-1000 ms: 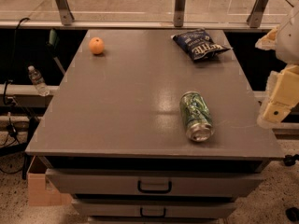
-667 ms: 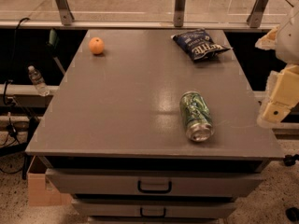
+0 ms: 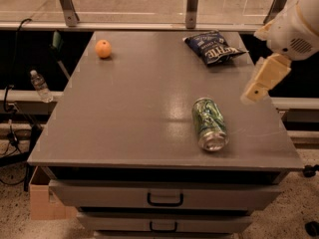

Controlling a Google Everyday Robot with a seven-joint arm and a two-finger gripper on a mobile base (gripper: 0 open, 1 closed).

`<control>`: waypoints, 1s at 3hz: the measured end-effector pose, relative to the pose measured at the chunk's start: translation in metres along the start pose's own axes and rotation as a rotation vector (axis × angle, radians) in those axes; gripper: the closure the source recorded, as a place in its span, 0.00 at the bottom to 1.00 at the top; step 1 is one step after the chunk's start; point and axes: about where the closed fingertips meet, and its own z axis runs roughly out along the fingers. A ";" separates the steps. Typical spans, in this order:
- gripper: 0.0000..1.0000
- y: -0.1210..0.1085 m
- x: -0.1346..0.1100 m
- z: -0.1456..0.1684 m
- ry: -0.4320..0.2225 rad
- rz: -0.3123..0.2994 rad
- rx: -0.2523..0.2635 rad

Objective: Move blue chip bag near orange

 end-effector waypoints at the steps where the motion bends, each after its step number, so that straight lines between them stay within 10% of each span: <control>1: 0.00 -0.049 -0.022 0.038 -0.113 0.049 0.042; 3: 0.00 -0.149 -0.050 0.137 -0.289 0.245 0.068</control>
Offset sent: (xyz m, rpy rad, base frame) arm 0.2126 0.0274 -0.0447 0.3695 -0.1421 -0.1312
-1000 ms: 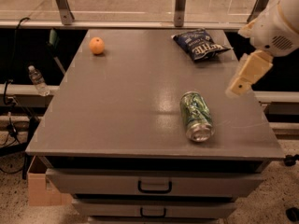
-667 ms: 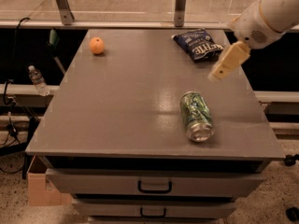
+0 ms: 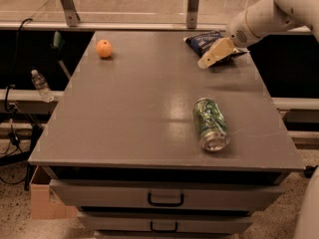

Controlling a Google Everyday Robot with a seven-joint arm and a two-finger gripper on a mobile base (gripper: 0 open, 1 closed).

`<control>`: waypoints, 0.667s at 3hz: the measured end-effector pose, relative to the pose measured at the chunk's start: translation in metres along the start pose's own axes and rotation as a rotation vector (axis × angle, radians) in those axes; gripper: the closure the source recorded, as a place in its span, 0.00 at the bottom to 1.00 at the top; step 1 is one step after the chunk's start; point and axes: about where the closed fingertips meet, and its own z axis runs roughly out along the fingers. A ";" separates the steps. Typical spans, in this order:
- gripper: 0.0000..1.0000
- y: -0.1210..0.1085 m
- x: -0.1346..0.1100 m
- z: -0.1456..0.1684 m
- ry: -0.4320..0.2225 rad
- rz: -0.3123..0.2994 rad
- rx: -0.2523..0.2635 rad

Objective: Move blue chip bag near orange

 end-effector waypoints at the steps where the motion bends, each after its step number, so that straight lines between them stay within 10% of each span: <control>1: 0.00 -0.024 0.013 0.033 -0.010 0.104 0.004; 2: 0.18 -0.032 0.022 0.051 0.002 0.173 -0.007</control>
Offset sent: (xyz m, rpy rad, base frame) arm 0.0627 -0.0169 -0.0558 0.1269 0.1335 -0.1710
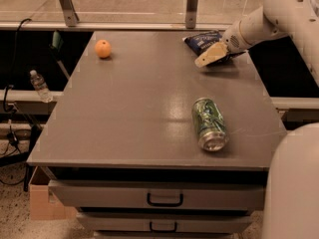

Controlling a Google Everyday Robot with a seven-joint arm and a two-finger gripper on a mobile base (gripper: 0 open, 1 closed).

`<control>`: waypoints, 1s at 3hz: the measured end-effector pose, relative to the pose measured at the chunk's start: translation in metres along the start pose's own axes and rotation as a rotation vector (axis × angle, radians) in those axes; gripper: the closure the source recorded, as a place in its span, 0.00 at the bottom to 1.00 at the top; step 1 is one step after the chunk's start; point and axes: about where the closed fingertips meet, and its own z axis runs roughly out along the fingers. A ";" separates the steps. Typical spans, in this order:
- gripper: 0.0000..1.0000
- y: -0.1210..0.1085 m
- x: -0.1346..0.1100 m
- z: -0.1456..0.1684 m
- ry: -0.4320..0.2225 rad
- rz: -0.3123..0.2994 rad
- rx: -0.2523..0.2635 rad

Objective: Move blue chip bag near orange

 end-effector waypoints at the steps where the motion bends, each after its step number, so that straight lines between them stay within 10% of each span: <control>1: 0.42 0.001 0.005 -0.003 0.005 0.019 -0.010; 3: 0.87 0.031 -0.015 -0.056 -0.065 -0.060 -0.043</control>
Offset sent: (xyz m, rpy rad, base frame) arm -0.0435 -0.0147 0.0387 0.0162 -0.0323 0.0314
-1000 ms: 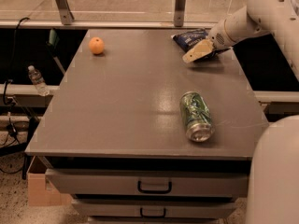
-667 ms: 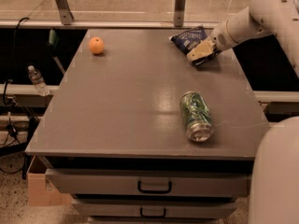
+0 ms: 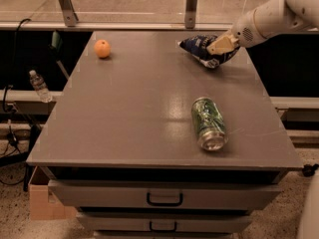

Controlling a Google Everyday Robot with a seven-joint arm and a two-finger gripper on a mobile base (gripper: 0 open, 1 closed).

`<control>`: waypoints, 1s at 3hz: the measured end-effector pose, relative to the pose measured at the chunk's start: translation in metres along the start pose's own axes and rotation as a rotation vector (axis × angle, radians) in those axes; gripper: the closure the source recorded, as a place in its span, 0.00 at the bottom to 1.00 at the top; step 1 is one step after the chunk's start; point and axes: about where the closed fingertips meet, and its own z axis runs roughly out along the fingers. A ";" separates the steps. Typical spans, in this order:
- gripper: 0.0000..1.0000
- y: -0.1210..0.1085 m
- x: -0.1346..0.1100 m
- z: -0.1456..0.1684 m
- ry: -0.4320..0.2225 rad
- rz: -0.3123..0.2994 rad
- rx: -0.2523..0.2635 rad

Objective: Move blue chip bag near orange

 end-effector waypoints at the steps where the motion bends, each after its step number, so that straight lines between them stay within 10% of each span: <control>1: 1.00 0.051 -0.044 -0.031 -0.094 -0.114 -0.081; 3: 1.00 0.053 -0.069 -0.002 -0.121 -0.134 -0.090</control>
Offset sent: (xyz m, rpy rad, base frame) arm -0.0344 0.0281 0.0397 0.0321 -0.0580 0.1125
